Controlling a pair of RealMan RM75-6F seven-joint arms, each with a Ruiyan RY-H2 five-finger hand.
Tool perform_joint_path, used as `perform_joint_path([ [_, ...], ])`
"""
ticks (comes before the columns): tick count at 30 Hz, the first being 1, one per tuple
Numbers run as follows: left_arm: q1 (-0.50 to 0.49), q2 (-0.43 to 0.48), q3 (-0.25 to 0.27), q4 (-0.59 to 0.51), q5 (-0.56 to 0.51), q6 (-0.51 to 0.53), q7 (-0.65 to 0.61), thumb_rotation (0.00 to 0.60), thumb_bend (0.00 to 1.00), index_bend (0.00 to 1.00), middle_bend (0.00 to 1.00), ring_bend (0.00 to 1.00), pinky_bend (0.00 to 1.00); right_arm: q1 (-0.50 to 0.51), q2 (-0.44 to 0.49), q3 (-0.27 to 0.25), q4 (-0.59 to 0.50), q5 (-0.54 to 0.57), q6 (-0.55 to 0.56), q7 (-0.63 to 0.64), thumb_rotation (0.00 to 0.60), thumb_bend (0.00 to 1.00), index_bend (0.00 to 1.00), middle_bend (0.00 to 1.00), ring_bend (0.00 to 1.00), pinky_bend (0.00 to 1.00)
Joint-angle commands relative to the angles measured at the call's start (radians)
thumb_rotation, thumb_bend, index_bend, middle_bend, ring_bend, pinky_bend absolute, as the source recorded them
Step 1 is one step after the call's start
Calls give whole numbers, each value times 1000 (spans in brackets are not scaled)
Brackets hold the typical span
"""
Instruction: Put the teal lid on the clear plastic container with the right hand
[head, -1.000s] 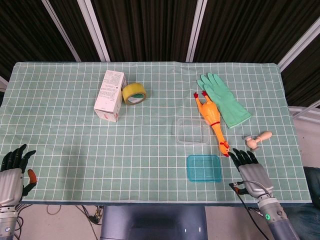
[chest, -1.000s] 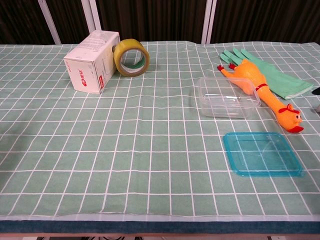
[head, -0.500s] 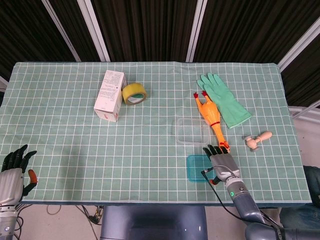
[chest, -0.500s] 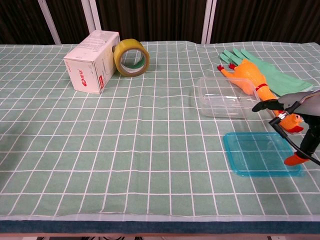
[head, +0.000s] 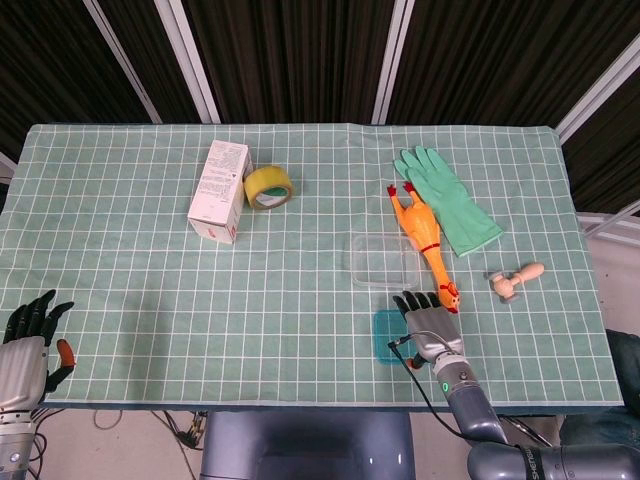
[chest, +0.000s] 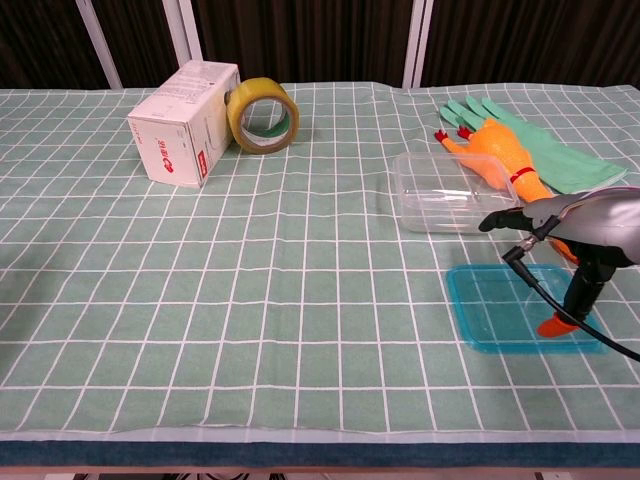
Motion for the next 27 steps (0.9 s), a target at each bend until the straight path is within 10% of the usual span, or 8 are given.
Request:
perform_joint_path([
  [1,0,0,0,1,0,0,1,600,742,179,0,0,0,0,-1,-12,-1,-3,6,7,600,200,0,85,0,0],
  [27,-1,-2,1,2,0,1,6,600,741,179,0,0,0,1,-17,-59,20,-23,34,62,600,200,0,171,0,0],
])
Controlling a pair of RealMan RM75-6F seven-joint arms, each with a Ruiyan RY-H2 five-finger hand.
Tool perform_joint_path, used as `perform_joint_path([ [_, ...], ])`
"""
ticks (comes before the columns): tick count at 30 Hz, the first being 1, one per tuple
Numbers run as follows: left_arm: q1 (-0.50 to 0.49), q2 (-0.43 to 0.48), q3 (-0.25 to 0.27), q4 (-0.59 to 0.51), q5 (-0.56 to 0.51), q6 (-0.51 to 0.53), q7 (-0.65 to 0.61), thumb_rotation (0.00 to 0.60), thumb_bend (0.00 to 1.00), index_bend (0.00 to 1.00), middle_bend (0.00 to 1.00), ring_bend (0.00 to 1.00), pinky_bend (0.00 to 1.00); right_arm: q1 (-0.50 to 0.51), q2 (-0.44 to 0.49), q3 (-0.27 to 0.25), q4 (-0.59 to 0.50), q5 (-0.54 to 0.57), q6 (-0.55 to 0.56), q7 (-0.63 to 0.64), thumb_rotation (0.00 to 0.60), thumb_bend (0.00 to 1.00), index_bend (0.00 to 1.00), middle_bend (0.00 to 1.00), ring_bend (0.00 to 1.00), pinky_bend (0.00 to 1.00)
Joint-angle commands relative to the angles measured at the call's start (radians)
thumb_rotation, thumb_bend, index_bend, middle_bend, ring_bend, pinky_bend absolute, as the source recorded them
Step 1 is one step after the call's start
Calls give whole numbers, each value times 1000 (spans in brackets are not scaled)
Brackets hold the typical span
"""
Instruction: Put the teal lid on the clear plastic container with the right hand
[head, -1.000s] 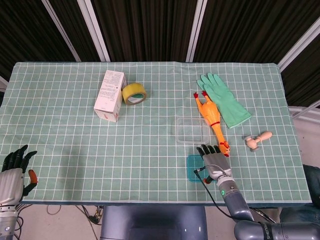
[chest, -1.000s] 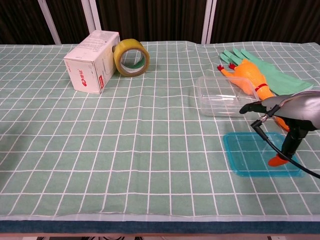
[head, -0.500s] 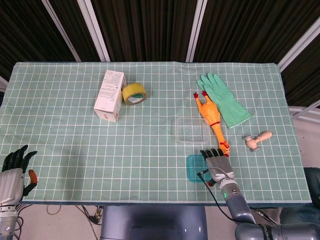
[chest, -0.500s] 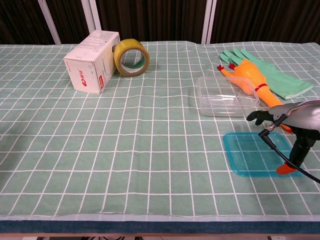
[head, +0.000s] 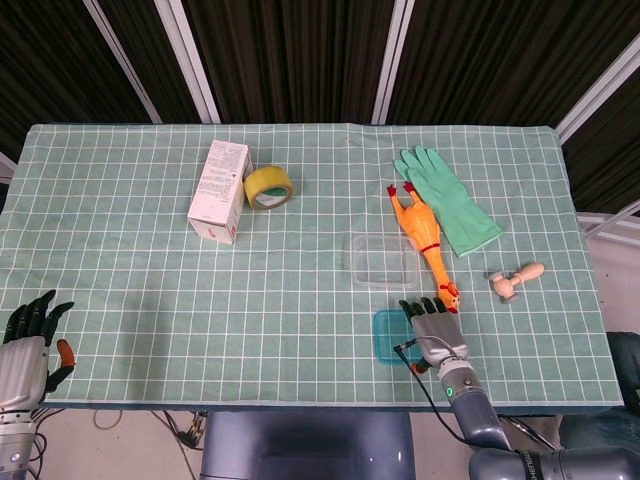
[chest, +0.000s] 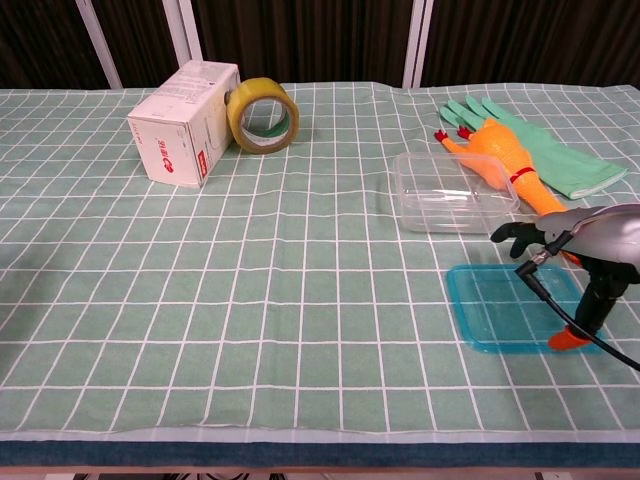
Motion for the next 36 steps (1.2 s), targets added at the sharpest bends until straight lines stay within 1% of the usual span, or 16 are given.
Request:
perform_joint_path([
  [1,0,0,0,0,0,0,0,600,741,179,0,0,0,1,-2,-3,-1,1,0,1,600,200,0,165,0,0],
  [8,0,0,0,0,-1,0,1,600,741,180,0,0,0,4,-18,-10,7,-8,7,2,600,200,0,137,0,0],
  [11,-1,0,0,0,-1,0,3,600,742,179,0,0,0,5,-33,-12,27,-27,28,-6,600,200,0,136,0,0],
  [14,0,0,1,0,-1,0,1,600,741,180,0,0,0,5,-41,-13,35,-21,36,-14,600,199,0,134,0,0],
  [22,-1,1,0,-2,-3,-2,2,600,741,179,0,0,0,1,-42,-20,38,-10,33,-13,600,199,0,132,0,0],
  [36,-1,1,1,-2,-2,-1,4,600,741,180,0,0,0,-5,-63,-28,56,-33,34,-7,600,200,0,132,0,0],
])
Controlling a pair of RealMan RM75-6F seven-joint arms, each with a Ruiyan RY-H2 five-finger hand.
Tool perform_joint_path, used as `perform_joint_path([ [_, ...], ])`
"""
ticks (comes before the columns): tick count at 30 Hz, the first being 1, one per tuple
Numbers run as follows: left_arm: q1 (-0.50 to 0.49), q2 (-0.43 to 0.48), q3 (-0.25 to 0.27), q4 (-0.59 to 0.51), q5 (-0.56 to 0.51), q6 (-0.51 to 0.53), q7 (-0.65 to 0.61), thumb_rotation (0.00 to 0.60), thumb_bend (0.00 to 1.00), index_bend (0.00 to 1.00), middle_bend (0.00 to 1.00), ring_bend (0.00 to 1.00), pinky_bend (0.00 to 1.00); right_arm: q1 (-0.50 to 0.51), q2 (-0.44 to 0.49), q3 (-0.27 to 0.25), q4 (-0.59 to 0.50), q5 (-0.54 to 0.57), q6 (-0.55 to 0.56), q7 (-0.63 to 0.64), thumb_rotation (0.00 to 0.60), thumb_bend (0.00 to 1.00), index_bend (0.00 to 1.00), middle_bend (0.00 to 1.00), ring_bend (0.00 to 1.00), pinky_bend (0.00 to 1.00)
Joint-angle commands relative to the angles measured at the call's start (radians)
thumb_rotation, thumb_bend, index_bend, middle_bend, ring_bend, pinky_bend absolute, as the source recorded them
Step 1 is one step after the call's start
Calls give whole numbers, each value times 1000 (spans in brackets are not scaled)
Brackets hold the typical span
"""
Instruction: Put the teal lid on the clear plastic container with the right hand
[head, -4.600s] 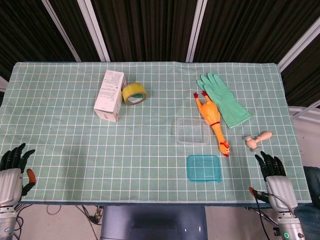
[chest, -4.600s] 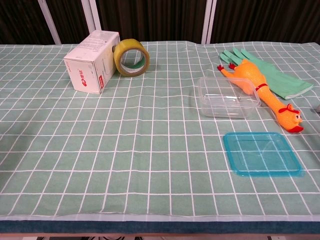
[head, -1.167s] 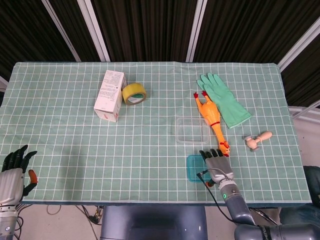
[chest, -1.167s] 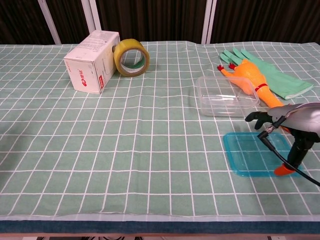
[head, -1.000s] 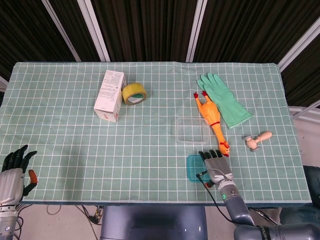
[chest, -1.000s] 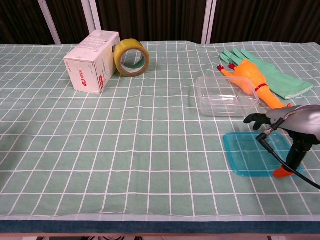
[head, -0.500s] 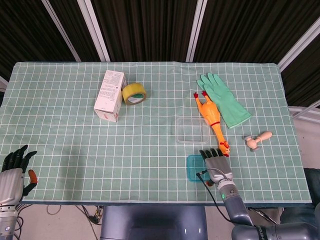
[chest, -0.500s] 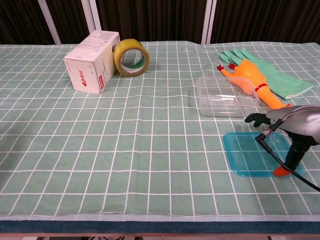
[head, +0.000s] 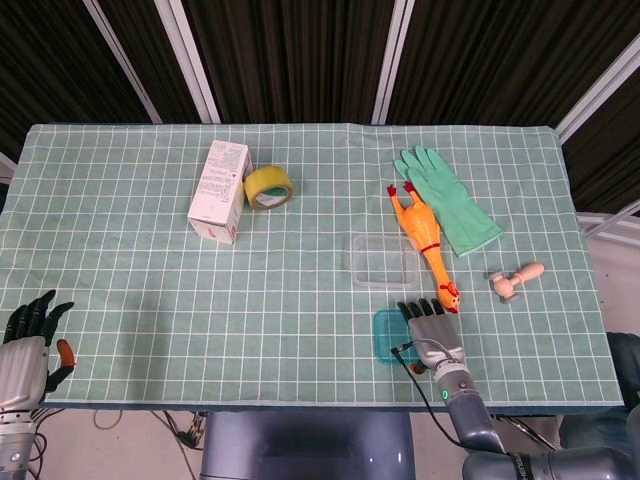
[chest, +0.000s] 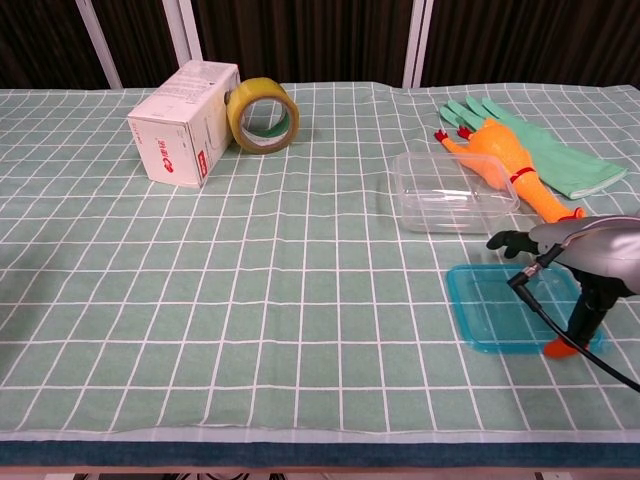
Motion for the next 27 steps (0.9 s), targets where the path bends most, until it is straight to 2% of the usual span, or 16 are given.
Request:
perform_joint_path([
  [1,0,0,0,0,0,0,1,600,742,180,0,0,0,-1,-6,0,6,-2,-1,1,600,199,0,132,0,0],
  [27,0,-1,1,1,0,1,5,600,742,180,0,0,0,1,-19,7,25,24,-13,-8,600,200,0,132,0,0],
])
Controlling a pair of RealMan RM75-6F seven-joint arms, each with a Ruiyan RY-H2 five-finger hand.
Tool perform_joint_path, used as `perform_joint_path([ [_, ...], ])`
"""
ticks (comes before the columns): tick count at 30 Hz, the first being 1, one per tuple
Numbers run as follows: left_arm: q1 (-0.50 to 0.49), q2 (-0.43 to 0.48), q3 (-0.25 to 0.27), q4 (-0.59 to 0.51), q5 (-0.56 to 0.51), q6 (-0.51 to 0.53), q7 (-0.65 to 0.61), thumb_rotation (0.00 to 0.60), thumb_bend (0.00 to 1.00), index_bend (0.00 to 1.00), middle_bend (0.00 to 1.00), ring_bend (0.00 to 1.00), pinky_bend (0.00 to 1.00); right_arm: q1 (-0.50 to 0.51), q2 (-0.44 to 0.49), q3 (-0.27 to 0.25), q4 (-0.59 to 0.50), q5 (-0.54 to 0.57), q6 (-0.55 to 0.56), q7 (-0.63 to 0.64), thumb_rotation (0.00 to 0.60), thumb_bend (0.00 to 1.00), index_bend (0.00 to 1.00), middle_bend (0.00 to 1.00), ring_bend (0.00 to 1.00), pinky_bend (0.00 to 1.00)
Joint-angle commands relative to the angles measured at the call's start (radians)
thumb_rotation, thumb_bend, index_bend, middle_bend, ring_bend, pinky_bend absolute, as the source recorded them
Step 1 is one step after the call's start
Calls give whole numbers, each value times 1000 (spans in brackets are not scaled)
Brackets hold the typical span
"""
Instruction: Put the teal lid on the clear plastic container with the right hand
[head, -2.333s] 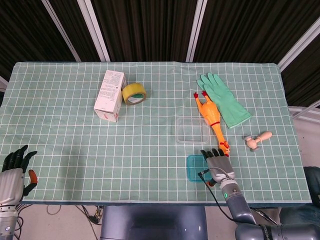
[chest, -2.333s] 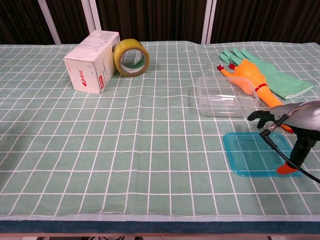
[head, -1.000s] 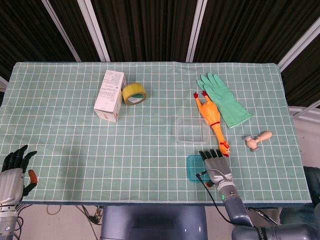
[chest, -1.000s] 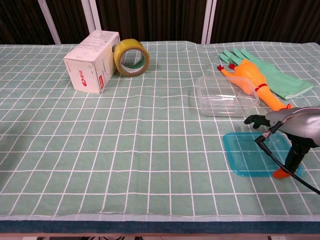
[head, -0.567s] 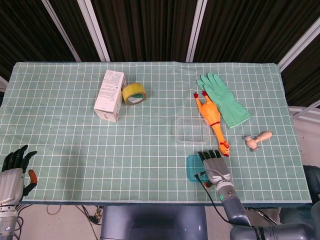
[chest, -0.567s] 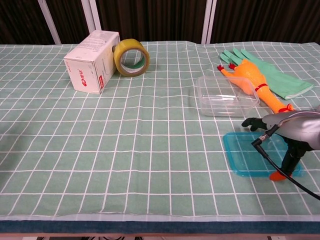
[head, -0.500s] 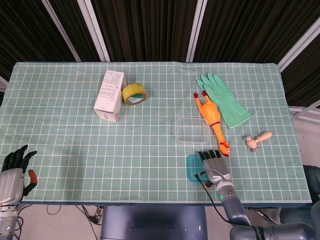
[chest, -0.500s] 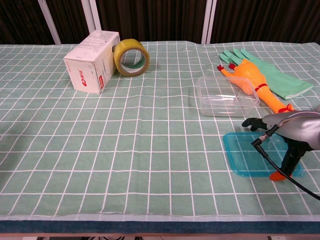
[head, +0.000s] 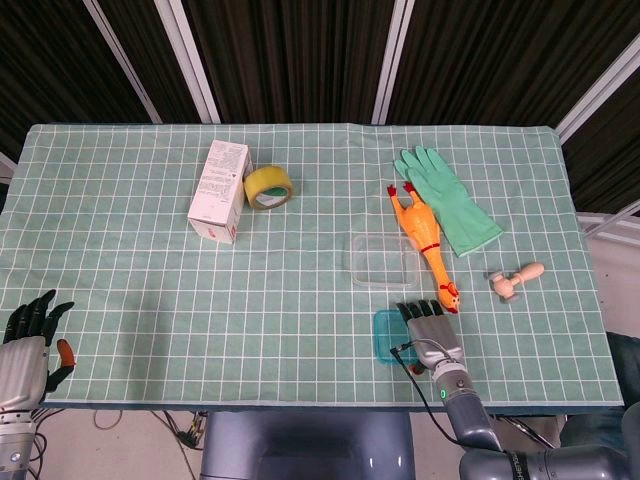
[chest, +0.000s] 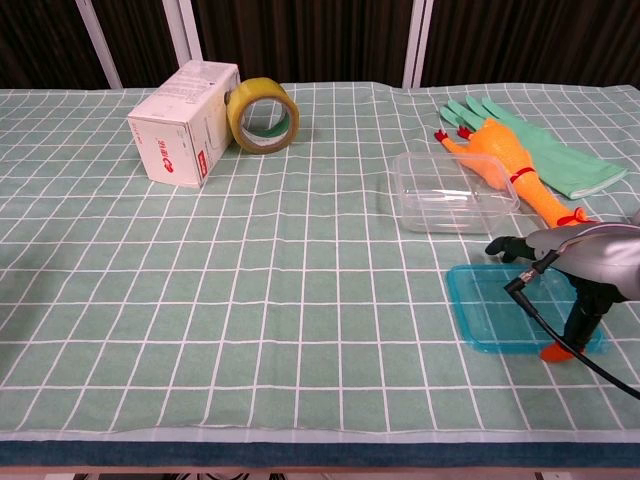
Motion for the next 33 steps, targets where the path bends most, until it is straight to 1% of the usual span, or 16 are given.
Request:
perform_joint_path([
  [1,0,0,0,0,0,0,0,600,742,179,0,0,0,1,-1,0,1,2,-2,-2,600,200,0,132,0,0],
  [23,-1,0,0,0,-1,-1,0,600,741,179,0,0,0,0,-17,-6,28,0,-12,-1,600,200,0,133,0,0],
  [29,0,1,1,-1,0,-1,-1,600,742,180,0,0,0,3,-23,-10,37,3,-21,-6,600,200,0,187,0,0],
  [33,0,2,1,-2,0,-1,-2,600,741,180,0,0,0,-1,-30,-5,46,-17,-18,8,600,199,0,270,0,0],
])
